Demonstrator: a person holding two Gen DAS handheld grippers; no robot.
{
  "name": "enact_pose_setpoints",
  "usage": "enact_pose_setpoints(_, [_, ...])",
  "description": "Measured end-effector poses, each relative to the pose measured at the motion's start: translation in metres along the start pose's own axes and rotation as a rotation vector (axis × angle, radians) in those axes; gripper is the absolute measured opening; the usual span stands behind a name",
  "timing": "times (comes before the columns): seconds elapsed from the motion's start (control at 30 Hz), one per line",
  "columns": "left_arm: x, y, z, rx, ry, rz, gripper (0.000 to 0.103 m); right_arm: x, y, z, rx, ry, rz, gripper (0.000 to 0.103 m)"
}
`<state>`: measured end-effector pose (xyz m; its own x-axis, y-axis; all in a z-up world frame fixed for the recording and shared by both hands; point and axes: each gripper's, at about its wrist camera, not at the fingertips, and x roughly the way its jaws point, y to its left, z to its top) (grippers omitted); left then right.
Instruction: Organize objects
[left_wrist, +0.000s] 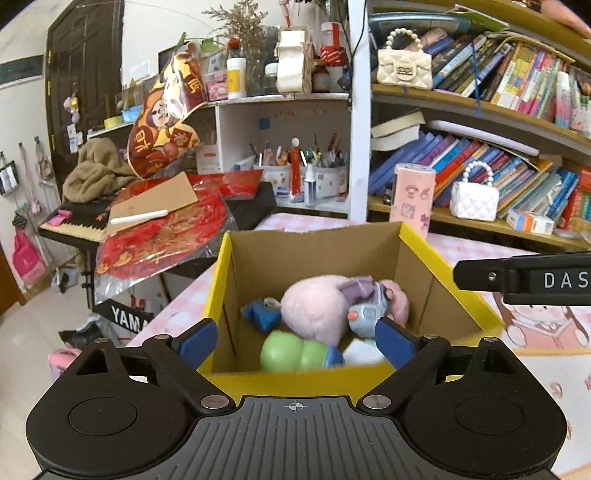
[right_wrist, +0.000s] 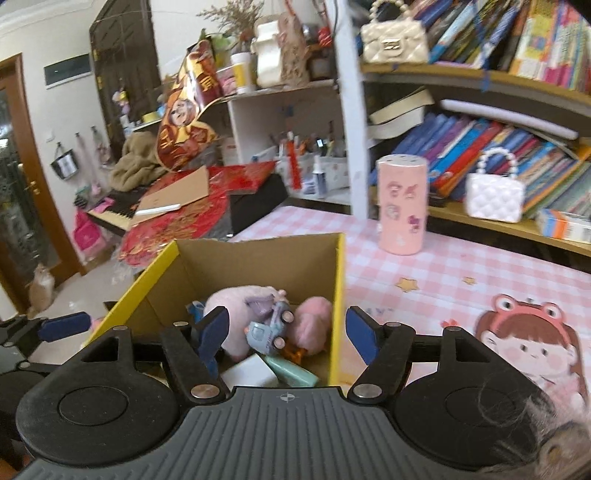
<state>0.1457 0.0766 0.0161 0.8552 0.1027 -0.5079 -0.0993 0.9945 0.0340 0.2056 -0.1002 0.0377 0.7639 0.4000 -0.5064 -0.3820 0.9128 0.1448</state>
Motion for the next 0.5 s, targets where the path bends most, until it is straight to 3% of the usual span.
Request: enact_pose_setpoints(0.5, [-0.052,0.002,-0.057,-0.010,0.095,-0.036,0.095,-0.068,0.026,-0.094,0.127,0.060,-0.219,0.068])
